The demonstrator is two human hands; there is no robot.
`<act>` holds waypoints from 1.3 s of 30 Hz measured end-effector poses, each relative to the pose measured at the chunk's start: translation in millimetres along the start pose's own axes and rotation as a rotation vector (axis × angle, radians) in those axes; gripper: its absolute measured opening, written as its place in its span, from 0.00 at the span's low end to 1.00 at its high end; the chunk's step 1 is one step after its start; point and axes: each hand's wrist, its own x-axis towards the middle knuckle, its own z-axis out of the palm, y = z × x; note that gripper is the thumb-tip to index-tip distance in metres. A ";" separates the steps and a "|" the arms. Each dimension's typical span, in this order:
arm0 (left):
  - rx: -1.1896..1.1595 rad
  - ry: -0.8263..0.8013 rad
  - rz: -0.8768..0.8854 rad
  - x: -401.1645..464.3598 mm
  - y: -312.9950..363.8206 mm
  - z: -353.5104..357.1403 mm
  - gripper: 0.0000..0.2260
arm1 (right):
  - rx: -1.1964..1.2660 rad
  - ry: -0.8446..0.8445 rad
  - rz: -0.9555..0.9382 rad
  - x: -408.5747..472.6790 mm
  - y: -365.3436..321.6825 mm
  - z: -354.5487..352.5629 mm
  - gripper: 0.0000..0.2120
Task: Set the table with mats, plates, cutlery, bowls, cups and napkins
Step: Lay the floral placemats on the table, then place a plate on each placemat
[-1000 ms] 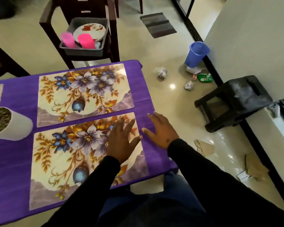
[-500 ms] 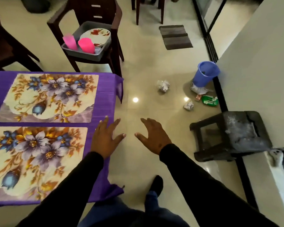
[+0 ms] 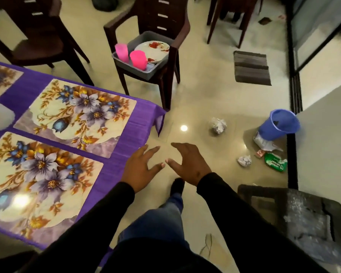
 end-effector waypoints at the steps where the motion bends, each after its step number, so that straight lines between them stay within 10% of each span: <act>1: -0.017 0.002 -0.010 12.9 4.3 -0.6 0.32 | -0.020 -0.023 -0.032 12.3 2.1 -7.8 0.29; 11: -0.084 0.012 -0.028 191.7 65.2 8.0 0.42 | -0.132 -0.203 -0.129 193.2 45.2 -110.6 0.30; 17: -0.039 0.054 -0.065 307.8 119.0 -19.6 0.27 | -0.073 -0.127 -0.110 296.1 82.3 -175.8 0.29; 39: -0.182 0.425 -0.418 521.7 187.2 -80.1 0.27 | -0.061 -0.465 -0.446 597.4 99.9 -254.3 0.30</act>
